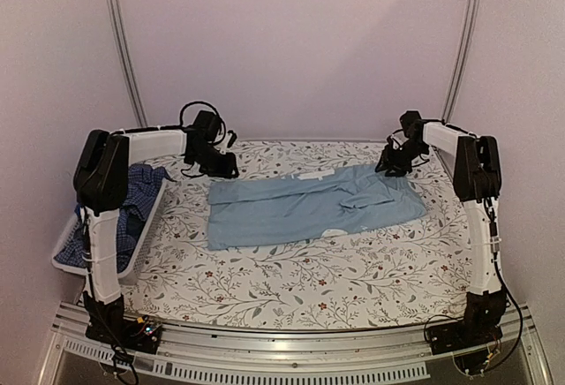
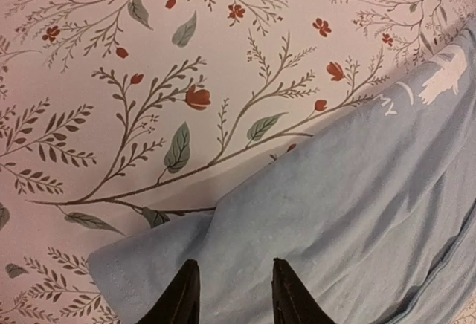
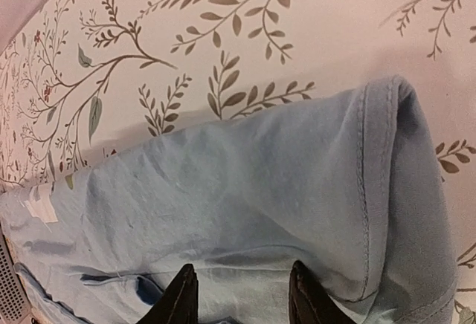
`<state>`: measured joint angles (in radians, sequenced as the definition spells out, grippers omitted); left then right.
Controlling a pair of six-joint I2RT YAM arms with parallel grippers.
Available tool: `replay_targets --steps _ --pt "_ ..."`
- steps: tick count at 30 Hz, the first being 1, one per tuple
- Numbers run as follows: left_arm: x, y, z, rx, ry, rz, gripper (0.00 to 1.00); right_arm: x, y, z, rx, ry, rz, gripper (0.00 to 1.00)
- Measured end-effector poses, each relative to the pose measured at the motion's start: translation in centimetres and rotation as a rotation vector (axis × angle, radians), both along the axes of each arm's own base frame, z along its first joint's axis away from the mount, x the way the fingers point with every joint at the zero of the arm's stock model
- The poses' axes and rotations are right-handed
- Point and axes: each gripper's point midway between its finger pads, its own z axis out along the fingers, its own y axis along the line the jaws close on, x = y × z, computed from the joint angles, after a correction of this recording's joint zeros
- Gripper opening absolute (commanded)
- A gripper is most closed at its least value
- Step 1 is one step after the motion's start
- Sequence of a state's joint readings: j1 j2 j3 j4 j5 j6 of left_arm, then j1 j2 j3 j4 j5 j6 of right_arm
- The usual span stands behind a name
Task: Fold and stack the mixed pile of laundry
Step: Rotate the rectangle-folded T-shirt at the center of the board.
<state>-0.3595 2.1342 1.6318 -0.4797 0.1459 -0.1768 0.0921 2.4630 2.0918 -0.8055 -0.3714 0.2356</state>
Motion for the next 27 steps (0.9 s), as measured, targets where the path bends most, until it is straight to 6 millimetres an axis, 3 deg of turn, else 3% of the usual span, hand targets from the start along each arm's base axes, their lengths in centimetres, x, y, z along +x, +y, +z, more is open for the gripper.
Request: replay_targets --steps 2,6,8,12,16,21,24,27 --pt "0.4 -0.7 -0.8 0.035 -0.005 -0.021 0.31 0.3 0.3 0.5 -0.001 -0.011 0.004 0.46" --pt "-0.8 -1.0 -4.3 0.127 0.056 -0.057 0.25 -0.3 0.9 2.6 0.009 -0.031 0.005 0.49" --pt "-1.7 -0.8 -5.8 0.170 0.084 -0.071 0.22 -1.7 1.0 4.0 0.014 -0.031 0.006 0.49" --pt "-3.2 -0.3 -6.1 0.203 0.081 -0.076 0.20 -4.9 0.9 7.2 0.021 -0.040 0.000 0.49" --pt "-6.8 0.8 -6.2 0.235 0.109 -0.071 0.19 -9.5 0.4 8.1 0.024 -0.015 -0.013 0.49" --pt "-12.9 1.8 -6.2 0.232 0.185 -0.049 0.18 -14.5 -0.3 6.5 0.011 0.060 -0.032 0.46" --pt "-17.4 1.2 -6.2 0.214 0.239 -0.059 0.21 -16.9 -0.7 5.5 0.009 0.097 -0.045 0.44" --pt "-21.9 -0.7 -6.0 0.210 0.294 -0.135 0.26 -18.3 -0.8 4.5 0.010 0.126 -0.060 0.43"
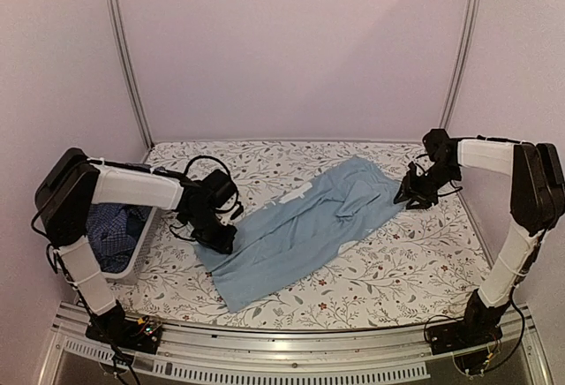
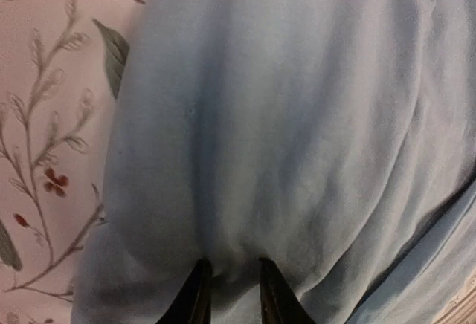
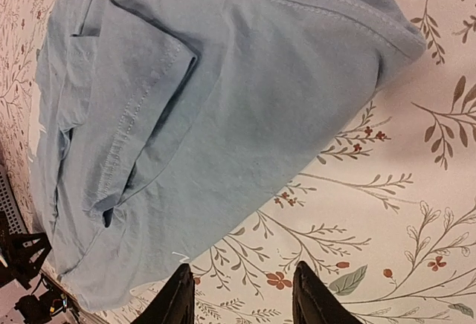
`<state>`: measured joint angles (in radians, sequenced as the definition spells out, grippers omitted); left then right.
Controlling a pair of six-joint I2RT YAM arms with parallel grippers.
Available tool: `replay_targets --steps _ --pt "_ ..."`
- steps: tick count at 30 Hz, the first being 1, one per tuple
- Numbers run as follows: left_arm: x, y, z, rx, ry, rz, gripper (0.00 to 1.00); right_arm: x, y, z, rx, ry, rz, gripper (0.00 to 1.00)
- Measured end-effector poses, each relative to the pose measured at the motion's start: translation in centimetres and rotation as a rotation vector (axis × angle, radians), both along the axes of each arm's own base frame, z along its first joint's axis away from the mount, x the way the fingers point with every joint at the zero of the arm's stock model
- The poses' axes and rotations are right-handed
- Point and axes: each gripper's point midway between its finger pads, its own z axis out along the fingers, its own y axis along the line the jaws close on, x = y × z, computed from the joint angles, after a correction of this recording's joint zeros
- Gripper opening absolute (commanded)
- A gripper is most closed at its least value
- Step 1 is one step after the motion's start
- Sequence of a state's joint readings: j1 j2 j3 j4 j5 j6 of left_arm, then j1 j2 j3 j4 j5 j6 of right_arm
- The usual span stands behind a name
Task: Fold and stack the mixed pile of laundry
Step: Rotate the rectangle-folded T-shirt at the center of the board.
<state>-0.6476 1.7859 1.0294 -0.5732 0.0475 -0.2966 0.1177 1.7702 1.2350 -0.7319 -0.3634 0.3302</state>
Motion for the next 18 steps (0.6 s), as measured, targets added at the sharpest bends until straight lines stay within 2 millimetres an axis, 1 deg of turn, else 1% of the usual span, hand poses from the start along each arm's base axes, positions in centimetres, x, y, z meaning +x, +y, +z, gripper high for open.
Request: replay_targets --steps 2,4,5,6,8,10,13,16,18 --pt "-3.1 -1.3 0.2 0.002 0.049 -0.058 0.28 0.1 -0.1 -0.3 -0.001 0.000 -0.014 0.42" --pt "-5.3 -2.0 0.4 0.006 0.098 -0.098 0.30 0.7 -0.1 -0.1 -0.002 -0.020 -0.024 0.41" --pt "-5.8 -1.8 0.5 0.013 0.114 -0.102 0.32 1.2 -0.1 0.0 -0.002 -0.029 -0.027 0.40" --pt "-5.9 -1.6 0.6 0.020 0.120 -0.101 0.33 1.8 0.0 0.1 -0.001 -0.037 -0.032 0.39" --pt "-5.3 -1.0 1.3 0.031 0.117 -0.082 0.35 3.2 0.1 -0.3 -0.001 -0.050 -0.037 0.37" --pt "-3.6 -1.2 2.7 0.014 0.088 -0.053 0.36 4.6 0.2 -1.4 -0.003 -0.049 -0.041 0.35" --pt "-1.0 -1.5 4.5 -0.029 0.033 -0.009 0.37 5.5 0.3 -3.7 -0.019 -0.018 -0.040 0.29" --pt "0.7 -1.1 5.8 -0.064 -0.006 0.040 0.41 6.2 0.4 -5.7 -0.038 0.018 -0.033 0.24" --pt "1.3 -0.7 6.4 -0.082 -0.022 0.065 0.43 7.8 0.3 -5.6 -0.054 -0.011 -0.028 0.21"
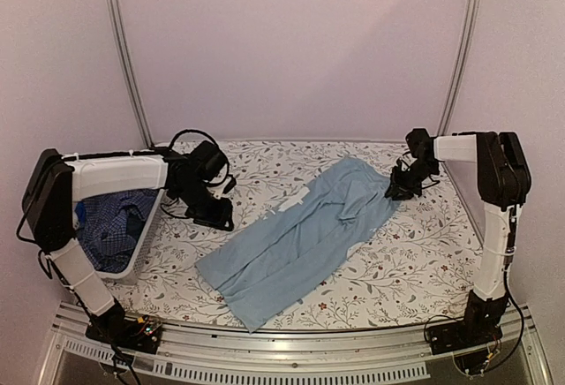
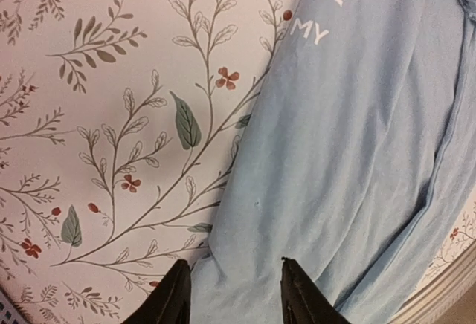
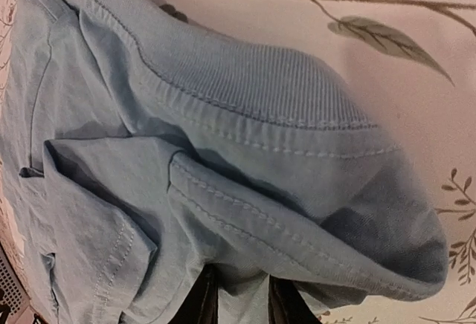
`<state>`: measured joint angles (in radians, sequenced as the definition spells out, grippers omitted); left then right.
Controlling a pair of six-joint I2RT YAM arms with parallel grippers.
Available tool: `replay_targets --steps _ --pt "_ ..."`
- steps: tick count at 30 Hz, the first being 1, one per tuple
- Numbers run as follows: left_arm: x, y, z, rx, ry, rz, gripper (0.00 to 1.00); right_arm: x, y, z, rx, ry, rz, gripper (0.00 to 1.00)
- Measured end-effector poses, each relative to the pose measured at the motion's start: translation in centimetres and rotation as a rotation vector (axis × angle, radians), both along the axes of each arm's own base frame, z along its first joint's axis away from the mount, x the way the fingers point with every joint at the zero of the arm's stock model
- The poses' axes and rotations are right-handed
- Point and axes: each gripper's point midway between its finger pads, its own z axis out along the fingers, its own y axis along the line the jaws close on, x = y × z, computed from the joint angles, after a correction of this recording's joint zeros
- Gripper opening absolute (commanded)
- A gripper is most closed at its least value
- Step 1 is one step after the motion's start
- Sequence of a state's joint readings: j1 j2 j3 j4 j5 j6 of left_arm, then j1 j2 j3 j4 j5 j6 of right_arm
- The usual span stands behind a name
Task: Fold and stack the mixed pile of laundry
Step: Rotate the rectangle-folded T-shirt at the center of the board.
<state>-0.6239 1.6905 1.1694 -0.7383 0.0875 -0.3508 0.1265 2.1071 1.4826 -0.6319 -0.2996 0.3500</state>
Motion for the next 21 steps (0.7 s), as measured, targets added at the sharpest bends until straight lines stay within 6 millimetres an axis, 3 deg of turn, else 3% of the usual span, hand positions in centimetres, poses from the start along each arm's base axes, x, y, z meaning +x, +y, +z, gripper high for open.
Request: replay_targets --steps 5,14,17,21 --pt "1.1 0.3 2.1 -0.068 -0.061 0.034 0.43 4.1 0.2 -0.2 -0.062 -0.043 0.029 0.12" --pt "1.9 -0.3 2.8 -0.127 -0.089 0.027 0.42 15.5 2.1 0.1 -0.131 -0.244 0.079 0.08" --pt "1.8 -1.2 2.9 -0.137 -0.113 -0.027 0.42 17.7 3.0 0.2 -0.118 -0.314 0.083 0.19" --pt "1.0 -2.9 2.4 -0.134 -0.127 -0.116 0.41 18.1 3.6 0.5 -0.100 -0.335 0.083 0.40"
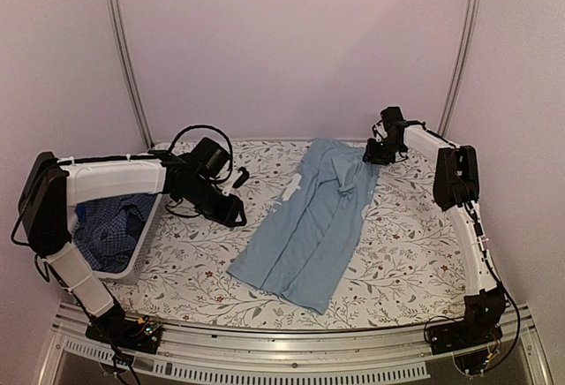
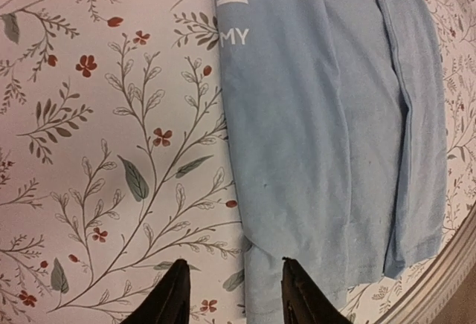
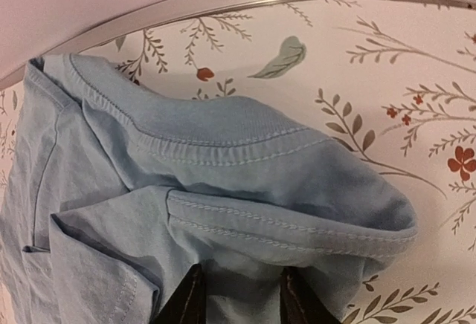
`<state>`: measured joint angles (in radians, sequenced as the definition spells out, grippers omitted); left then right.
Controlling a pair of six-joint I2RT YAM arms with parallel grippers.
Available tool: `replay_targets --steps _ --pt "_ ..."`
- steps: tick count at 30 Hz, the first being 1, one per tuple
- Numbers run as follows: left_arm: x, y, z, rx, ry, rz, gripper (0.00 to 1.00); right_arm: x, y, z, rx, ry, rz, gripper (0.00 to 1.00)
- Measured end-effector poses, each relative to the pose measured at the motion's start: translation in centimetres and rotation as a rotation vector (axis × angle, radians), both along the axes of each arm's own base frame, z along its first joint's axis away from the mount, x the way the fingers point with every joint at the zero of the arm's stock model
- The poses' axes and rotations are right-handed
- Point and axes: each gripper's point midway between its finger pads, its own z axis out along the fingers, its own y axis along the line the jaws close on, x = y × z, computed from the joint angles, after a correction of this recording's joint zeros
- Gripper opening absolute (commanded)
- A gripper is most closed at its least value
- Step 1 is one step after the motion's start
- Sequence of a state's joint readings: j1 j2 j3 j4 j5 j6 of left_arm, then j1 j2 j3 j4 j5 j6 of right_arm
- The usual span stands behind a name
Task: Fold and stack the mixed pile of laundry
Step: Rotate the rectangle-folded T-shirt at the center of the board.
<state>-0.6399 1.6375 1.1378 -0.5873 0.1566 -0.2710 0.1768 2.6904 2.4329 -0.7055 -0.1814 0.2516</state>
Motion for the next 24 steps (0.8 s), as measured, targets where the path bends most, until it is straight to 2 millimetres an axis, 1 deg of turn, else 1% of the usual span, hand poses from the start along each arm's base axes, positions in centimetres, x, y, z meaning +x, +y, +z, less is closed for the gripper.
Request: replay_targets --steps 2,4,6,9,10,11,12,14,15,16,17,18,20,21,22,24 --pt "-0.5 -1.1 -0.6 0.003 0.001 -0.044 0.40 -0.2 0.2 0.3 0.009 -0.004 0.004 0.46" --pt "-0.8 -1.8 -1.5 0.011 0.007 -0.073 0.37 -1.2 0.1 0.9 0.012 0.014 0.004 0.49" --pt "-0.9 -2.2 -2.6 0.025 0.018 -0.089 0.35 -2.4 0.0 2.3 0.022 0.022 0.002 0.50" --pt "-0.8 -2.7 -4.8 0.064 0.040 -0.102 0.31 -4.4 0.4 6.4 0.053 0.000 0.016 0.49" --pt "-0.8 -2.8 -5.7 0.079 0.049 -0.105 0.30 -5.4 0.6 8.2 0.067 -0.015 0.026 0.47" --pt "-0.8 -3.0 -6.3 0.090 0.056 -0.105 0.30 -6.2 1.1 9.3 0.075 -0.025 0.038 0.46" --pt "-0.9 -3.1 -6.9 0.104 0.062 -0.108 0.29 -7.4 1.6 10.6 0.088 -0.036 0.053 0.45" --pt "-1.3 -3.4 -8.0 0.129 0.073 -0.117 0.28 -9.7 2.9 11.9 0.110 -0.041 0.085 0.43" --pt "-1.6 -3.8 -8.3 0.138 0.075 -0.125 0.27 -11.2 3.9 12.1 0.124 -0.033 0.108 0.43" --pt "-1.7 -4.1 -8.5 0.151 0.069 -0.132 0.26 -13.2 5.5 11.7 0.140 -0.010 0.144 0.42" --pt "-1.8 -4.6 -8.4 0.150 0.061 -0.140 0.24 -13.9 6.2 11.4 0.144 0.004 0.161 0.42" --pt "-2.1 -5.3 -8.3 0.155 0.053 -0.150 0.23 -15.4 7.6 10.6 0.155 0.027 0.187 0.42" --pt "-2.9 -6.3 -8.5 0.167 0.046 -0.170 0.22 -18.5 10.0 8.2 0.163 0.101 0.239 0.40" --pt "-3.3 -6.8 -8.6 0.169 0.044 -0.178 0.22 -19.7 10.7 7.2 0.164 0.130 0.253 0.40" --pt "-3.8 -7.3 -8.6 0.177 0.036 -0.189 0.21 -21.5 11.7 5.7 0.163 0.180 0.272 0.39" --pt "-4.7 -8.2 -8.6 0.180 0.034 -0.201 0.21 -23.9 12.8 4.1 0.162 0.243 0.294 0.39"
